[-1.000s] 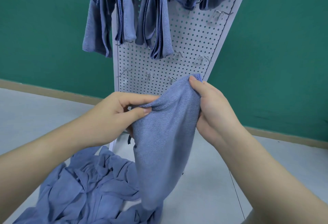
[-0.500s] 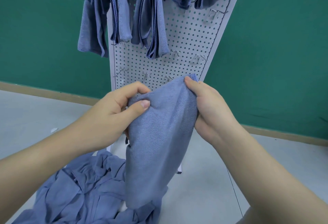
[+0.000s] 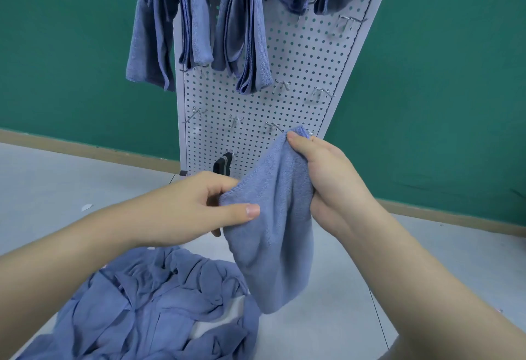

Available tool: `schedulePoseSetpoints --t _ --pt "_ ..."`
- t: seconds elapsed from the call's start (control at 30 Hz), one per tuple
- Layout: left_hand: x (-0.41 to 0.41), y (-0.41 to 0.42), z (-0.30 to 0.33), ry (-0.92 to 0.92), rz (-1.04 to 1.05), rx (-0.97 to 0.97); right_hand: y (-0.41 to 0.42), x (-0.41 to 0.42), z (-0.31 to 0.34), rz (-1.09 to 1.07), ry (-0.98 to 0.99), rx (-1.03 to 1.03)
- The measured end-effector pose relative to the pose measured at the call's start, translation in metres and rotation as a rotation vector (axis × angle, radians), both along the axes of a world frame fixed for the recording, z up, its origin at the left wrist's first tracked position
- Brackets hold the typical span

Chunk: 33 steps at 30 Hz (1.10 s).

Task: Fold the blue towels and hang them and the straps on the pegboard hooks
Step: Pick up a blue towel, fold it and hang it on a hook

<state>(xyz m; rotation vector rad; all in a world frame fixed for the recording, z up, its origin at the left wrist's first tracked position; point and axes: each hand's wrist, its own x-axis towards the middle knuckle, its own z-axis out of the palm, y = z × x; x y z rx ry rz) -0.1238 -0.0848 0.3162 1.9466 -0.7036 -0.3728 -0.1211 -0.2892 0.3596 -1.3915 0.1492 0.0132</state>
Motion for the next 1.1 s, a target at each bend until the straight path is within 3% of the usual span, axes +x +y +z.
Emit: schedulePoseSetpoints --t 0.37,0.77,1.1 --pt "0.002 0.003 -0.004 -0.052 0.107 -0.041 0.002 0.002 0.000 -0.010 0.001 0.021" --pt "0.002 0.000 -0.004 0.001 0.019 -0.060 0.005 0.003 -0.005 0.004 -0.012 -0.023" --pt "0.000 -0.004 -0.001 0.030 -0.012 0.078 0.009 0.001 -0.011 0.016 -0.024 -0.081"
